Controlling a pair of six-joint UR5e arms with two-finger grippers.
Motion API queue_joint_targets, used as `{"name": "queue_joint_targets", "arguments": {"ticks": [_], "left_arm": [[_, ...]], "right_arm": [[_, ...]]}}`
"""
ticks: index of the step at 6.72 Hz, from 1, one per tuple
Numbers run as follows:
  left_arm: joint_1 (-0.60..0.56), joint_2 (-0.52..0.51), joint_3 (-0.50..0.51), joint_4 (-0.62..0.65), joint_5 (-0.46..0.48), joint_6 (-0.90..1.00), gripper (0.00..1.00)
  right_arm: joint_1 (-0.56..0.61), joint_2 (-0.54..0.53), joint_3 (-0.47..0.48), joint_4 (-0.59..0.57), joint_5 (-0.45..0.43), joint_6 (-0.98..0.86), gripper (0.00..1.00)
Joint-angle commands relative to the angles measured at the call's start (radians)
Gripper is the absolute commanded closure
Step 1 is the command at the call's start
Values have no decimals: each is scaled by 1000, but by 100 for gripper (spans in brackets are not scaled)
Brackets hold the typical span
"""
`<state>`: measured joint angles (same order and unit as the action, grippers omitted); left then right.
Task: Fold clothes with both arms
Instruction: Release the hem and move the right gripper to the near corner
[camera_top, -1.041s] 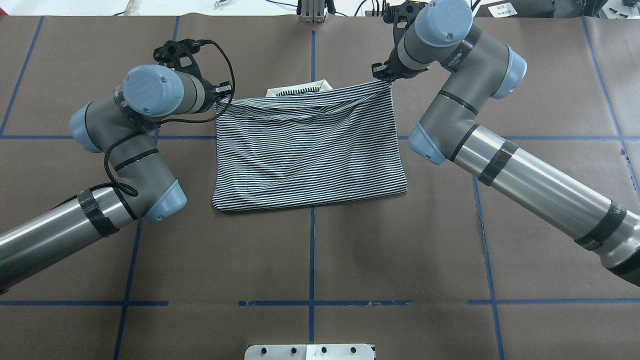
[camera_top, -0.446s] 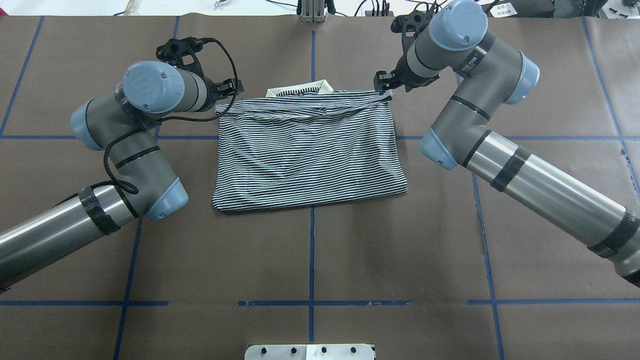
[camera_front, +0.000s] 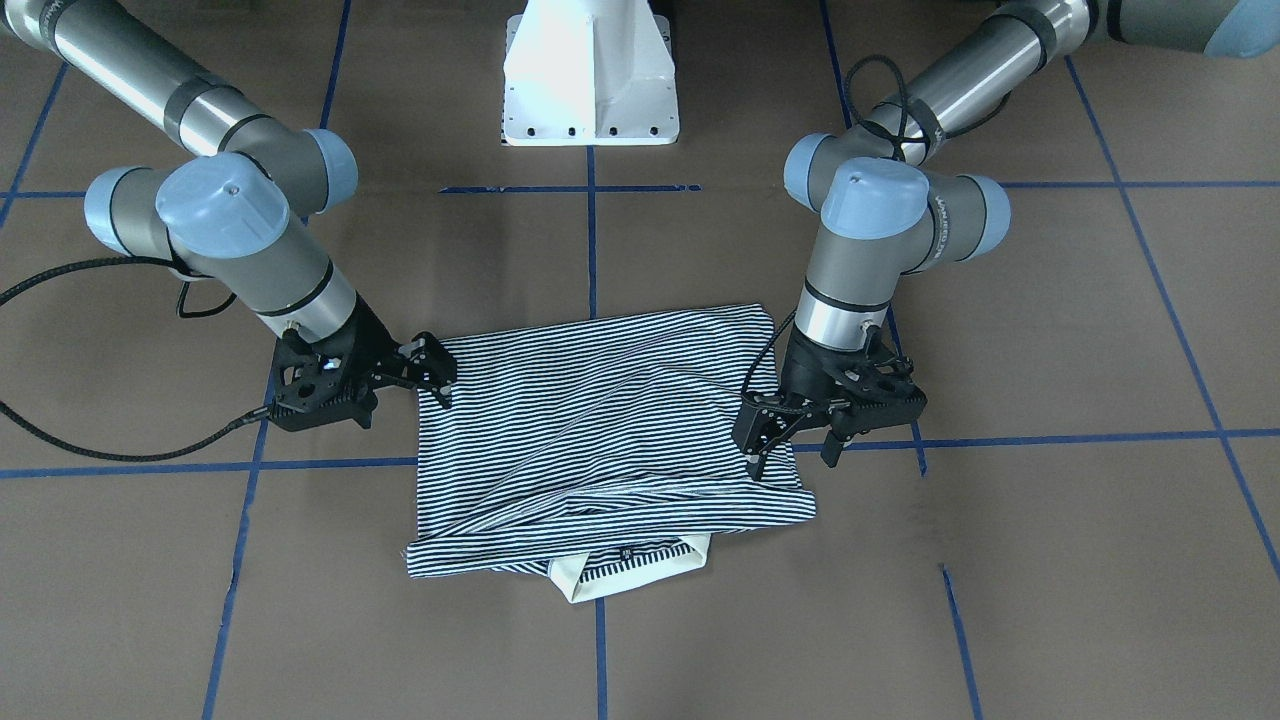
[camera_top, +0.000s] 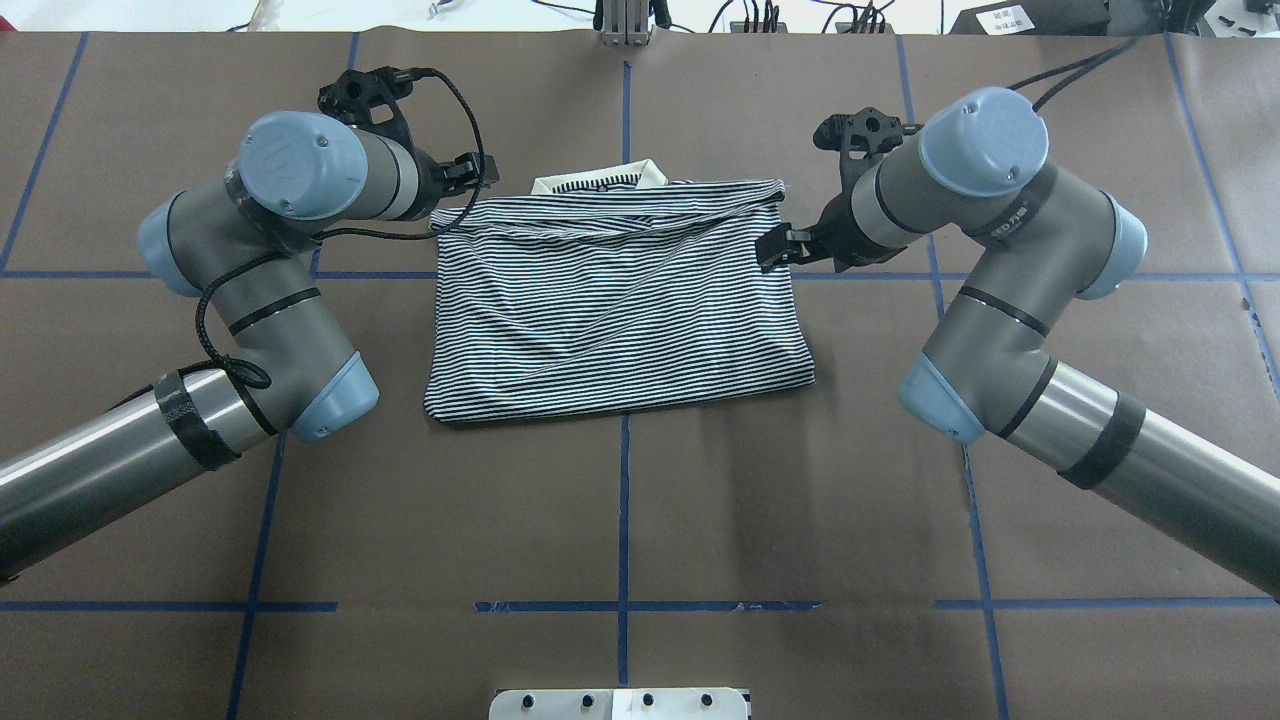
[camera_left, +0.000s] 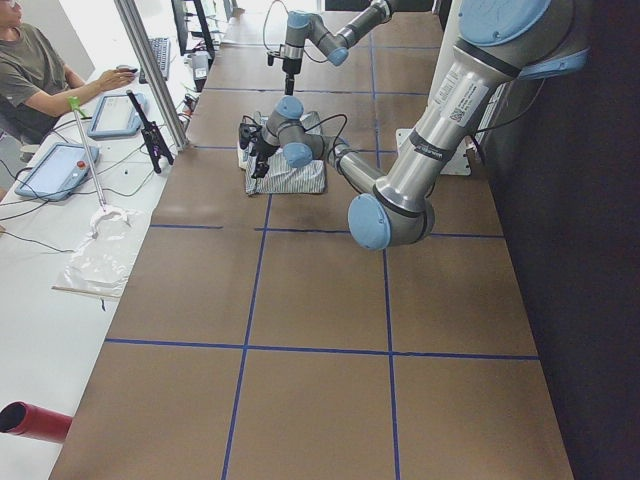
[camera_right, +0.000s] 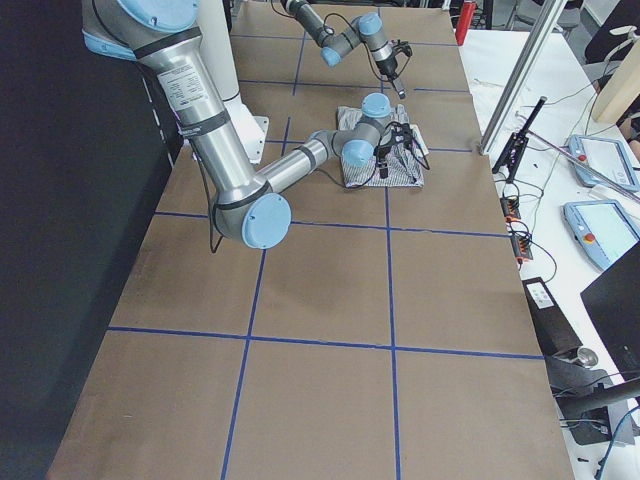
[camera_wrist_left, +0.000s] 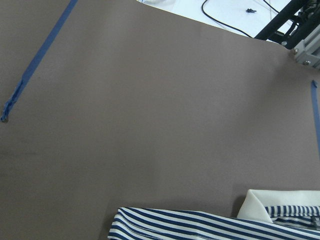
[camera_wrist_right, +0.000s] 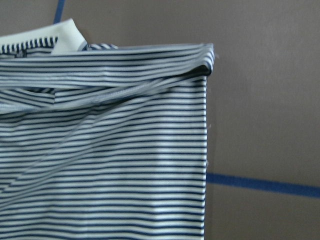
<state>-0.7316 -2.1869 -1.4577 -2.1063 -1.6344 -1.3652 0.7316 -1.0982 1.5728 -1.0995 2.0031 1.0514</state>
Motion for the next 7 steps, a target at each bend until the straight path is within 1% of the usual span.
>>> {"name": "queue_joint_targets", "arguments": {"ticks": [1, 2, 3, 5, 6, 7], "left_arm": [[4, 9, -35, 3, -1, -2, 0], [6, 9, -35, 3, -1, -2, 0], [5, 12, -33, 2, -1, 1, 0], [6, 15, -32, -6, -1, 1, 0], [6, 13, -33, -8, -1, 0, 0], [6, 15, -33, -9, -1, 0, 0]], "right_arm": [[-117, -43, 20, 0, -84, 19, 2], [-123, -45, 26, -2, -83, 18, 7], [-124, -48, 16, -5, -84, 16, 22], [-120, -49, 12, -5, -76, 13, 71], [-115, -57, 12, -5, -73, 12, 89], [-112, -64, 15, -6, -72, -10, 100]]}}
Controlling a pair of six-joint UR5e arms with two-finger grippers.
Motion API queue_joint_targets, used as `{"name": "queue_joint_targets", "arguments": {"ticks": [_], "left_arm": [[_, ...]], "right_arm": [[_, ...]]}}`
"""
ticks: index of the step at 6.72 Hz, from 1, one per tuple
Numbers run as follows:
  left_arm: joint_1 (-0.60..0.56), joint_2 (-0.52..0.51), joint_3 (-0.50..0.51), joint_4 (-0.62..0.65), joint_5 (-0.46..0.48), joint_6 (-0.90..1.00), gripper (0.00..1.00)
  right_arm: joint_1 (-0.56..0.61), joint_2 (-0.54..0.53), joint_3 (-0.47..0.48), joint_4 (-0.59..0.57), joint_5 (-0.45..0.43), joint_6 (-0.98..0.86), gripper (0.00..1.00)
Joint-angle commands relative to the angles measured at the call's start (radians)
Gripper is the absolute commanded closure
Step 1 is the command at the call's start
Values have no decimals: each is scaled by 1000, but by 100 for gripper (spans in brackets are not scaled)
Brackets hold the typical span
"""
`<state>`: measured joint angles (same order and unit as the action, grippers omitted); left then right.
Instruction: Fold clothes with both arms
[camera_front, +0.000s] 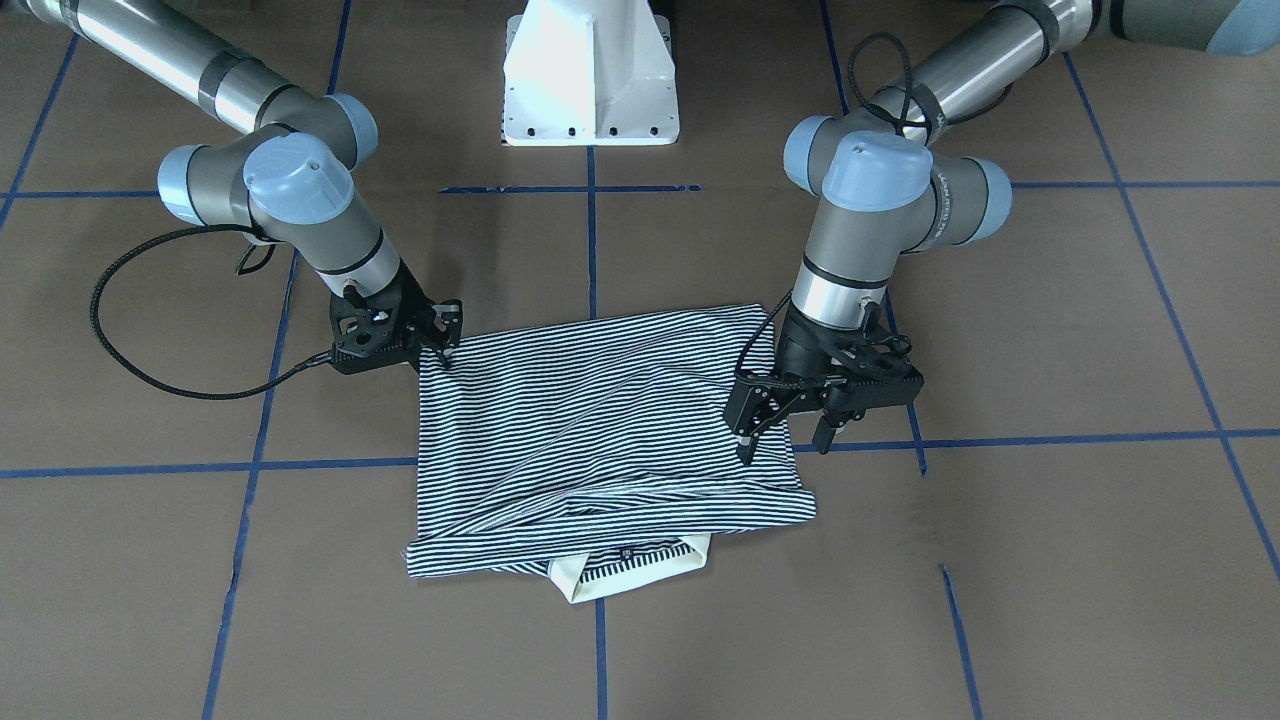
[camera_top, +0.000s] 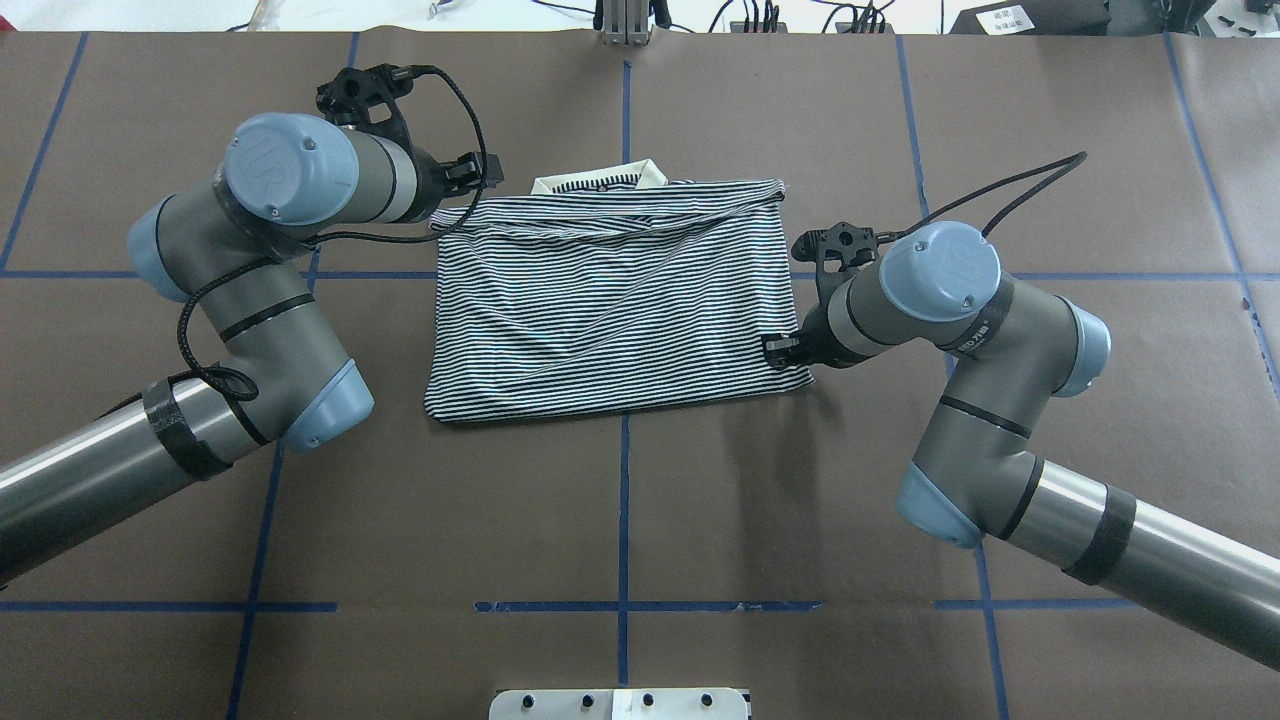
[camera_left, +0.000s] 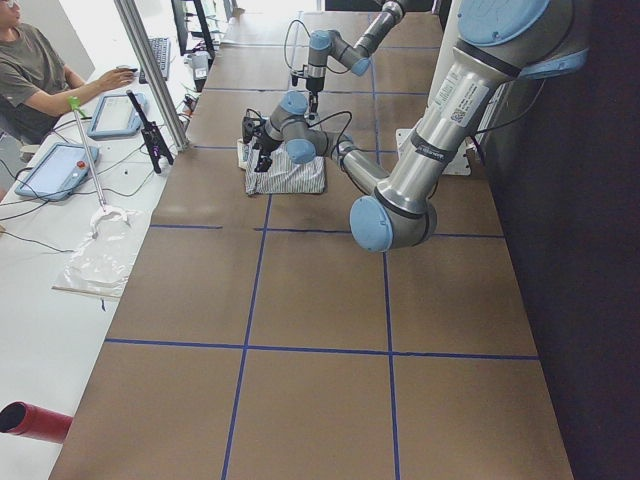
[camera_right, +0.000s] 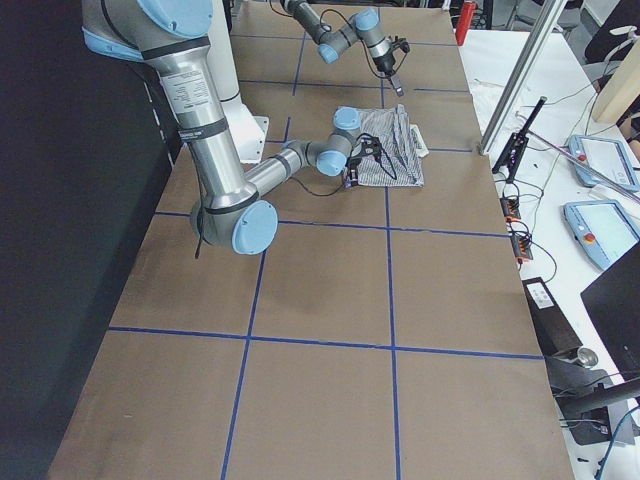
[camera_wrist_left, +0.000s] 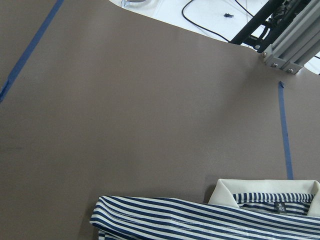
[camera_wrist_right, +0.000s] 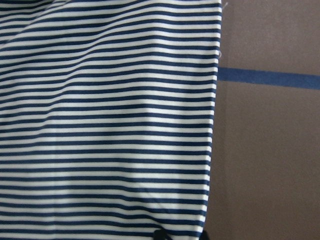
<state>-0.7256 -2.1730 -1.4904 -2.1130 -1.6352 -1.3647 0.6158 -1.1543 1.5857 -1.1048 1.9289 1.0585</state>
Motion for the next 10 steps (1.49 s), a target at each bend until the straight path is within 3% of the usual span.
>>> {"name": "queue_joint_targets", "arguments": {"ticks": [1, 2, 3, 6, 7, 9, 10], "left_arm": [[0, -1, -1, -4, 2, -1, 0], [2, -2, -1, -5, 2, -1, 0], [2, -7, -2, -1, 2, -4, 0], [6, -8, -4, 1, 2, -5, 0], [11, -7, -4, -1, 2, -7, 0], [18, -2, -11, -1, 2, -10, 0], [20, -1, -11, -1, 0, -10, 0]], "right_arm": [[8, -13, 16, -27, 8, -17, 100], [10, -21, 55, -74, 13, -17, 100], [7, -80, 160, -128, 13, -15, 100], [-150, -414, 529, -187, 10, 21, 100], [-247, -497, 590, -178, 25, 100, 100], [-420, -498, 614, -173, 13, 263, 100], [-429, -496, 620, -173, 13, 262, 47]]}}
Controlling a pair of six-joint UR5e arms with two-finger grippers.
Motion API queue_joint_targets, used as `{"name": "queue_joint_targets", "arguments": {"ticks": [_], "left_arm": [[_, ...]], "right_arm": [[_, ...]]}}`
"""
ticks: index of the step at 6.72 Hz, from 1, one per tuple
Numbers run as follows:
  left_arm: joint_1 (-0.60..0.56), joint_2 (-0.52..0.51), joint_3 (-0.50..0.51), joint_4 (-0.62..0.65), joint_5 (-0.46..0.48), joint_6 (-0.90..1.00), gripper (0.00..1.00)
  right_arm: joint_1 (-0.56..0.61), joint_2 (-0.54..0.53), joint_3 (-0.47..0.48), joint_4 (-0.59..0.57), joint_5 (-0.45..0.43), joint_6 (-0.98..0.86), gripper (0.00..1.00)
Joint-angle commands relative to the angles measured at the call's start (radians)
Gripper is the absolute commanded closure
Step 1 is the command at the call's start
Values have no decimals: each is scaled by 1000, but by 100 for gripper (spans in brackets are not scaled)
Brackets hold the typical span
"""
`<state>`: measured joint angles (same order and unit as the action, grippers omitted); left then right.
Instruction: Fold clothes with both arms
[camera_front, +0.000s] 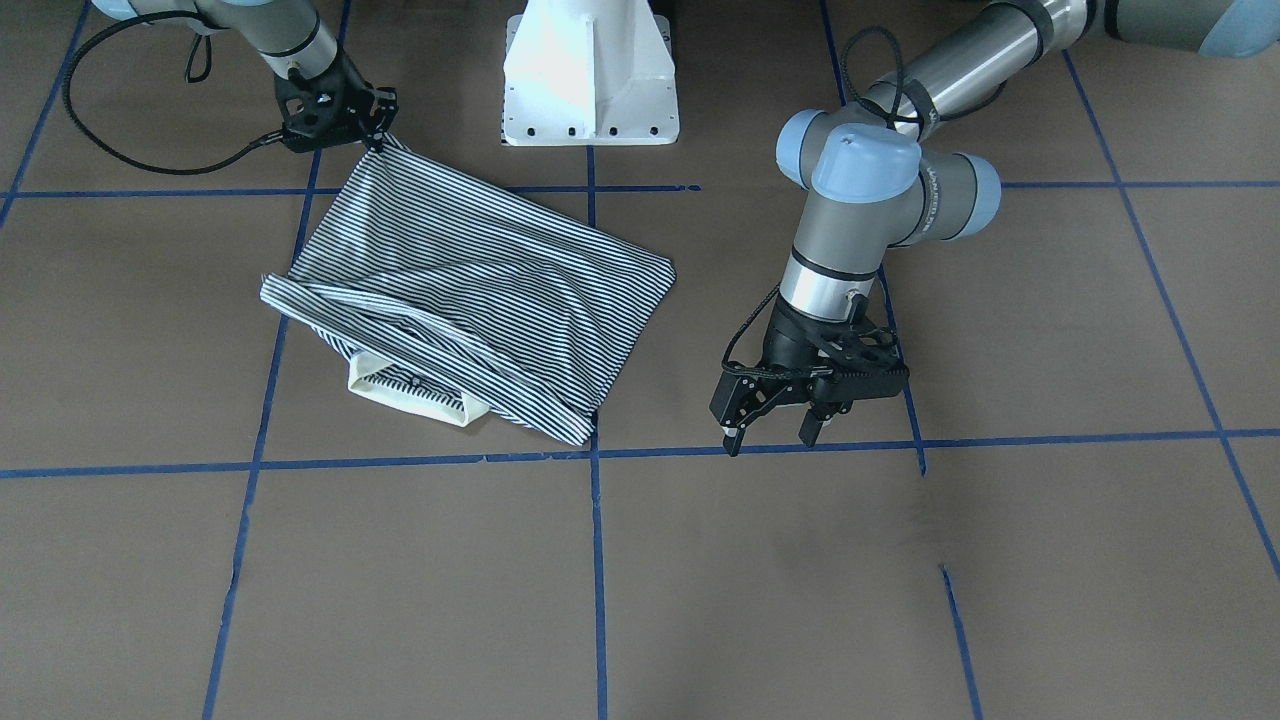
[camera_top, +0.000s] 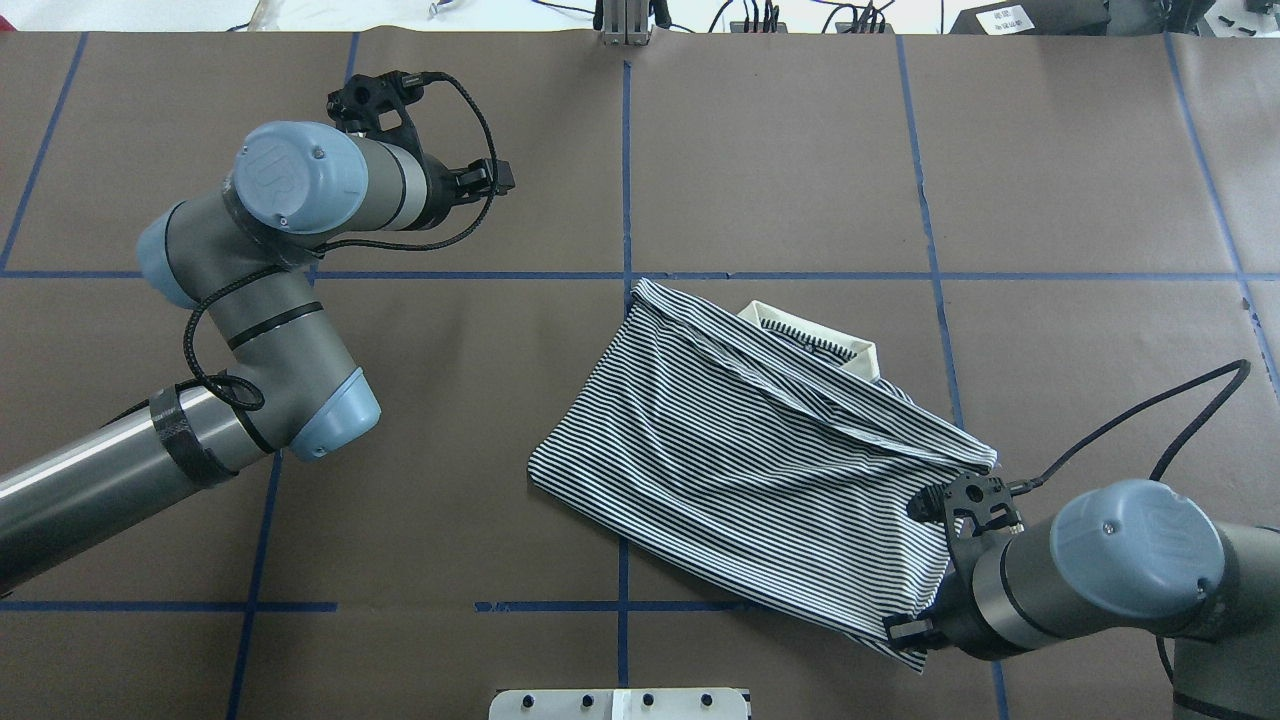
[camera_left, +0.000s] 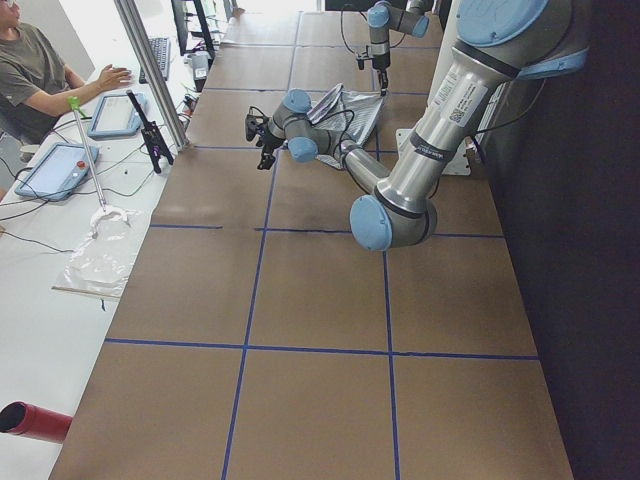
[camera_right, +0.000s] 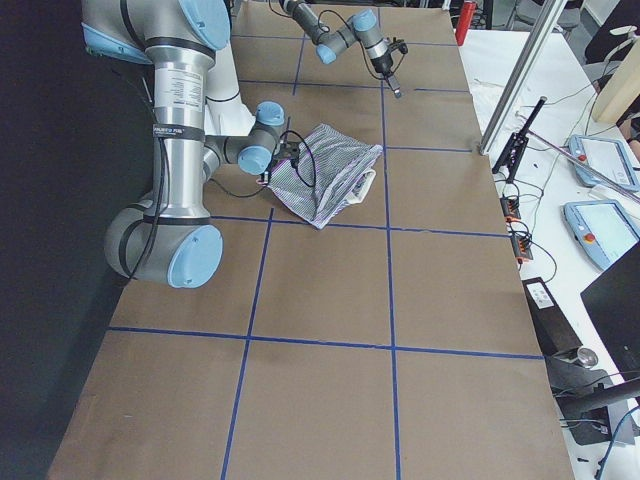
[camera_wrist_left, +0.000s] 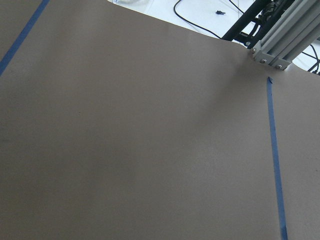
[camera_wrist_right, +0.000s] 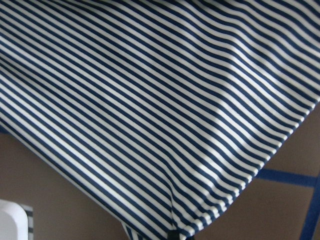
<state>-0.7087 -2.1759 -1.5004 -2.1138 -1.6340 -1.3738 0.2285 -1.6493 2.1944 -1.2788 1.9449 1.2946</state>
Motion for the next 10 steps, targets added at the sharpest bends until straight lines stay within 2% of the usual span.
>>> {"name": "queue_joint_targets", "arguments": {"ticks": [1, 2, 3, 5, 6, 7, 9, 10], "left_arm": [[18, 5, -13, 0, -13, 1, 0], [53, 42, -52, 3, -65, -54, 0], [120, 91, -155, 17, -94, -155, 0], [248, 116, -315, 250, -87, -340, 0], [302, 101, -340, 371, -76, -419, 1], [363, 49, -298, 426, -14, -457, 5], [364, -10, -195, 422, 0, -505, 7], [364, -10, -187, 420, 2, -510, 7]], "right_arm": [[-34, 26, 16, 1, -4, 29, 0], [27, 96, 8, 3, -18, 29, 0], [120, 155, 5, 3, -21, 29, 0], [242, 175, 5, 3, -21, 17, 0], [267, 177, 4, 3, -26, 17, 0], [273, 175, 4, 3, -26, 18, 0], [275, 177, 4, 4, -27, 22, 0], [279, 177, 4, 4, -27, 22, 0]]}}
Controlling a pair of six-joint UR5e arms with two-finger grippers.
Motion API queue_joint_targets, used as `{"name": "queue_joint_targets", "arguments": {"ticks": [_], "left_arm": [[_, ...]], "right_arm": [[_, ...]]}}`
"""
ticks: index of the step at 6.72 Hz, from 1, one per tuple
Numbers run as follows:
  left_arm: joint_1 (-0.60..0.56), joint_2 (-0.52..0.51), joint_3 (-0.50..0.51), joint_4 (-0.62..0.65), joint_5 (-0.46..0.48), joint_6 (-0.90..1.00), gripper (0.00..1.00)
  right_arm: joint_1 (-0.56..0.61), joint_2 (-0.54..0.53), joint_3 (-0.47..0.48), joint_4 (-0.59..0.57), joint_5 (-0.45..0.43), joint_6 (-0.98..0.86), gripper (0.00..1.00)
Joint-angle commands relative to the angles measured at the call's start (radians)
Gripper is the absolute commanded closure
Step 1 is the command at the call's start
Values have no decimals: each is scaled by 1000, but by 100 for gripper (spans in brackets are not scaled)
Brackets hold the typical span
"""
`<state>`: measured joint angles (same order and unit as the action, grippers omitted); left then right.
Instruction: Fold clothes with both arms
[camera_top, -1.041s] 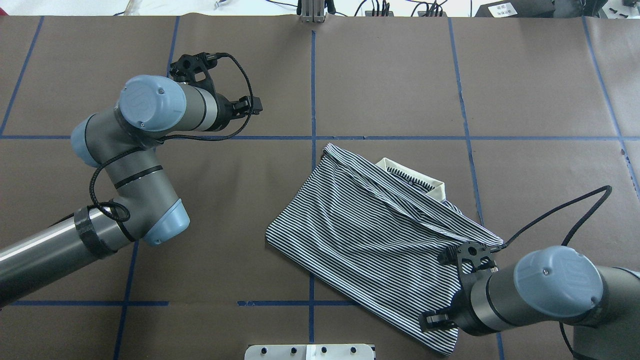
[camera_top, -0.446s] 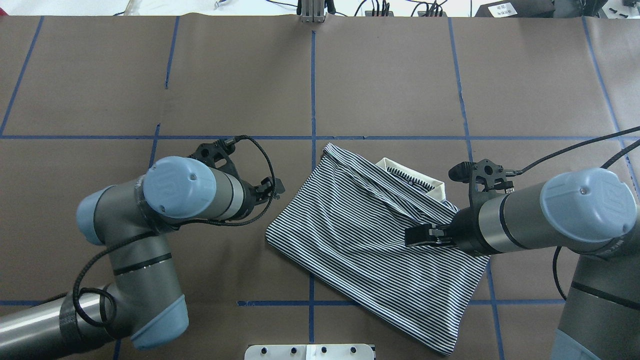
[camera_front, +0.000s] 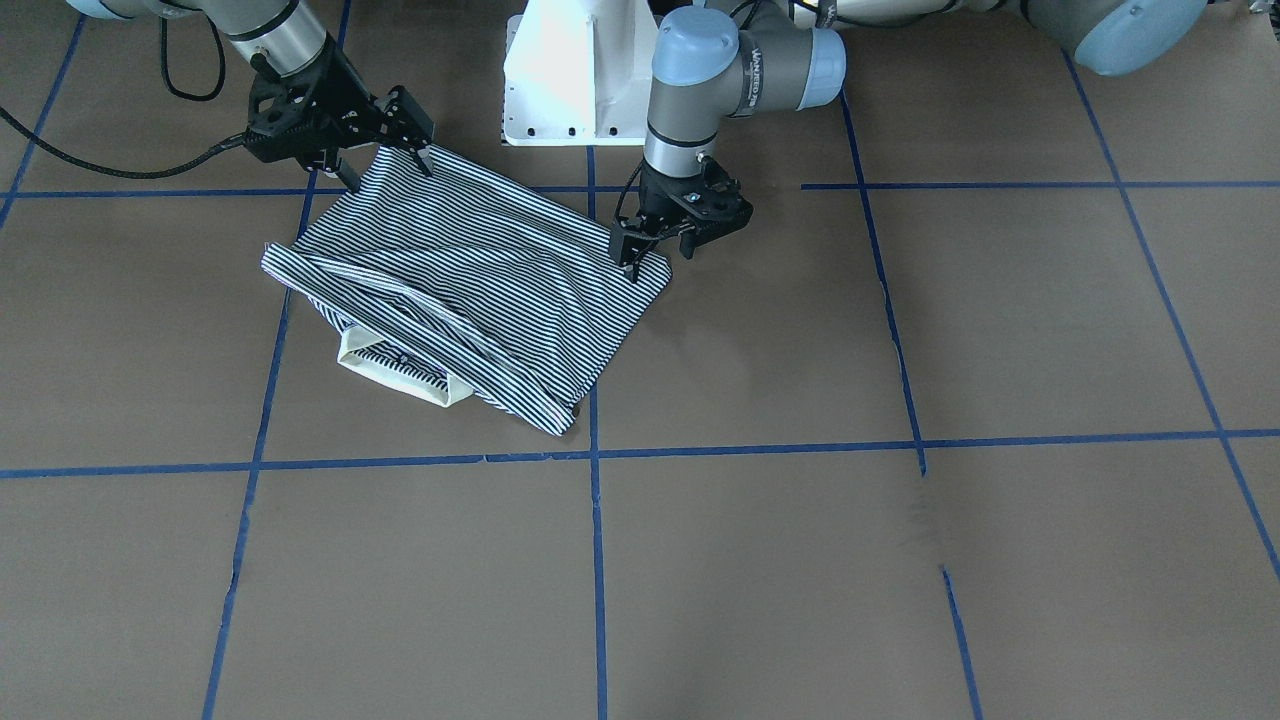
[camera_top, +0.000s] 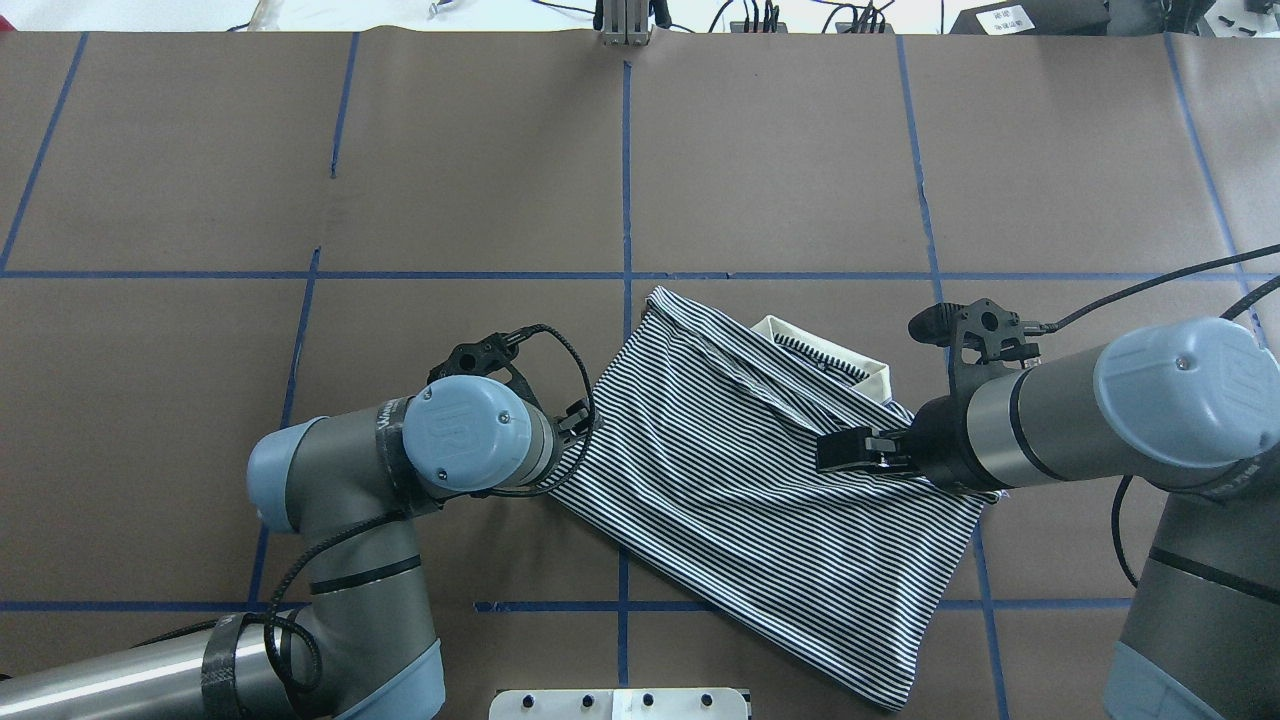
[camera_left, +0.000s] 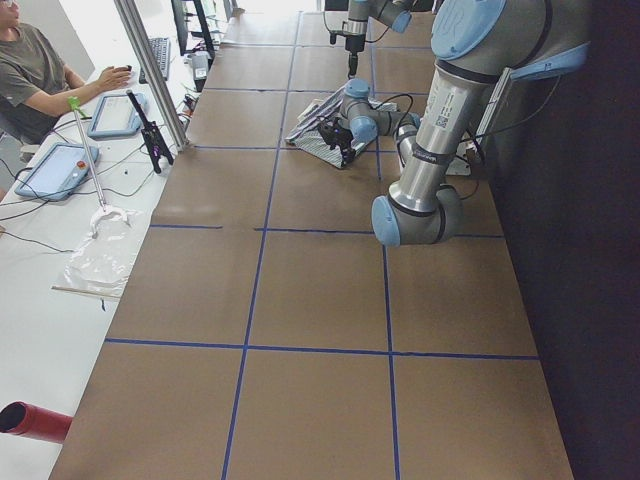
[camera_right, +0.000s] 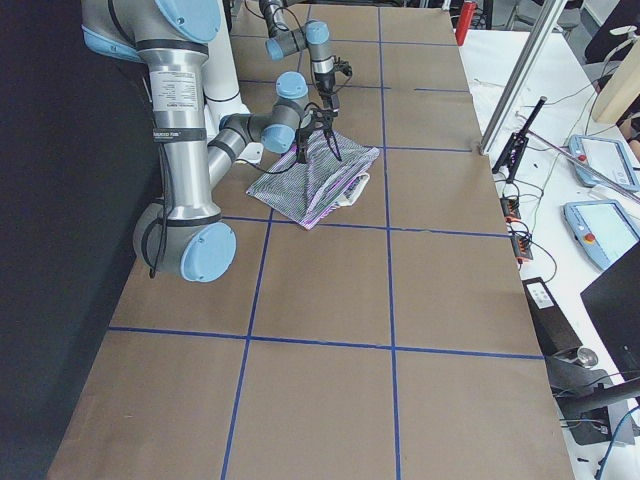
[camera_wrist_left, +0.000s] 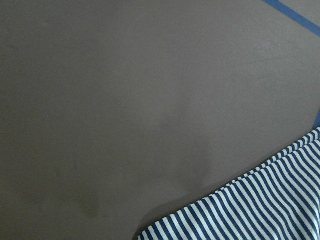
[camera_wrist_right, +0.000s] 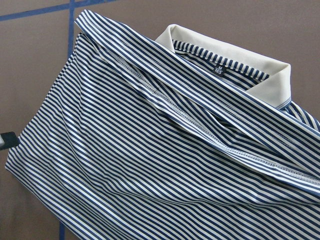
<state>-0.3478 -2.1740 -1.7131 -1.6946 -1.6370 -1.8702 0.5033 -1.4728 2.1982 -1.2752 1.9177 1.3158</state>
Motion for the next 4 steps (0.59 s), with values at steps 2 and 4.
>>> {"name": "queue_joint_targets", "arguments": {"ticks": [2, 4], "left_arm": [[4, -13, 38, 0, 3, -32, 11], [7, -12, 35, 4, 2, -32, 12]], "right_arm": [[6, 0, 1, -1, 1, 5, 0], [7, 0, 0, -1, 1, 8, 0]]}}
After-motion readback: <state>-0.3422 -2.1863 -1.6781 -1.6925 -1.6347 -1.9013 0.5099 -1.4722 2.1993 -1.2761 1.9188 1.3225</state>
